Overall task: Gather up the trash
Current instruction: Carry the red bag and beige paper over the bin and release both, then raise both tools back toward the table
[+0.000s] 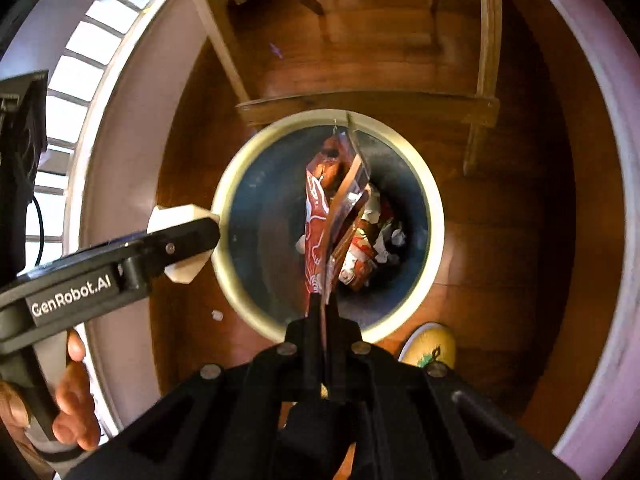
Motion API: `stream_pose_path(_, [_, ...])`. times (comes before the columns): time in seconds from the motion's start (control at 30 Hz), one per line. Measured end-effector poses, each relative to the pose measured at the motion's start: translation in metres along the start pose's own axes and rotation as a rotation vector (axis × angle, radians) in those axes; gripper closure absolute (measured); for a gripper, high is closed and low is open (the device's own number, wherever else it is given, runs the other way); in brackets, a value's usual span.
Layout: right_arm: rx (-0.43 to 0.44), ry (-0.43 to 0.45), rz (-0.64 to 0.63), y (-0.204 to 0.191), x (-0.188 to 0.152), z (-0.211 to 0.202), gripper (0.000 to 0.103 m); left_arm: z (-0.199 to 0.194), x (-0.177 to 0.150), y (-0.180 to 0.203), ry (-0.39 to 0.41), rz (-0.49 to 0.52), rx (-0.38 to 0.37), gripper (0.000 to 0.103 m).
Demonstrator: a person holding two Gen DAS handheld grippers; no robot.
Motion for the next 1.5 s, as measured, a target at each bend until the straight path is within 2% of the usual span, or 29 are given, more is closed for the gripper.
stream_pose_path(0.1, [0.006, 0.007, -0.003, 0.004, 0.009, 0.022, 0.102, 0.023, 0.003, -0.01, -0.011, -0.01, 0.015, 0.042])
stream_pose_path(0.17, [-0.002, 0.031, -0.013, 0.006, 0.015, 0.031, 0.101, 0.029, 0.004, -0.014, -0.02, -0.005, 0.025, 0.036])
stream_pose_path(0.23, [-0.01, 0.04, -0.018, 0.007, 0.021, 0.038, 0.099, 0.034, 0.003, -0.016, -0.02, -0.004, 0.023, 0.021])
stream_pose_path(0.3, [-0.01, 0.041, -0.013, 0.009, 0.023, 0.044, 0.089, 0.037, 0.004, -0.018, -0.016, 0.0, 0.03, 0.016])
stream_pose_path(0.37, [-0.017, 0.049, -0.008, 0.013, 0.024, 0.047, 0.065, 0.042, 0.004, -0.02, -0.013, 0.004, 0.05, 0.015])
stream_pose_path(0.4, [-0.015, 0.054, -0.007, 0.014, 0.024, 0.046, 0.063, 0.041, 0.003, -0.02, -0.009, 0.005, 0.06, 0.015])
stream_pose_path(0.5, [-0.004, 0.065, -0.002, 0.017, 0.022, 0.041, 0.063, 0.039, 0.001, -0.021, 0.01, 0.006, 0.083, 0.015])
stream_pose_path(0.7, [0.003, 0.106, 0.012, 0.019, 0.019, 0.014, 0.063, 0.003, -0.007, -0.01, 0.09, -0.005, 0.126, 0.015])
stream_pose_path(0.9, [0.013, 0.143, 0.015, 0.01, 0.015, -0.042, 0.063, -0.056, -0.016, 0.013, 0.117, 0.005, 0.136, 0.015])
stream_pose_path(1.23, [-0.003, 0.168, 0.018, -0.018, 0.003, -0.16, 0.063, -0.192, -0.04, 0.055, 0.136, 0.081, 0.113, 0.015])
stream_pose_path(1.5, [-0.029, 0.225, 0.013, -0.043, -0.005, -0.263, 0.063, -0.308, -0.048, 0.082, 0.21, 0.141, 0.08, 0.015])
Point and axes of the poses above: each gripper's, at about its wrist camera, not at the fingertips, and z roughly the way its jaws point, y to its right, x to its top, the point moved 3 cm from there along z, roughly the way its jaws point, and after that the axes turned 4 degrees about -x, right-handed, at the moved point
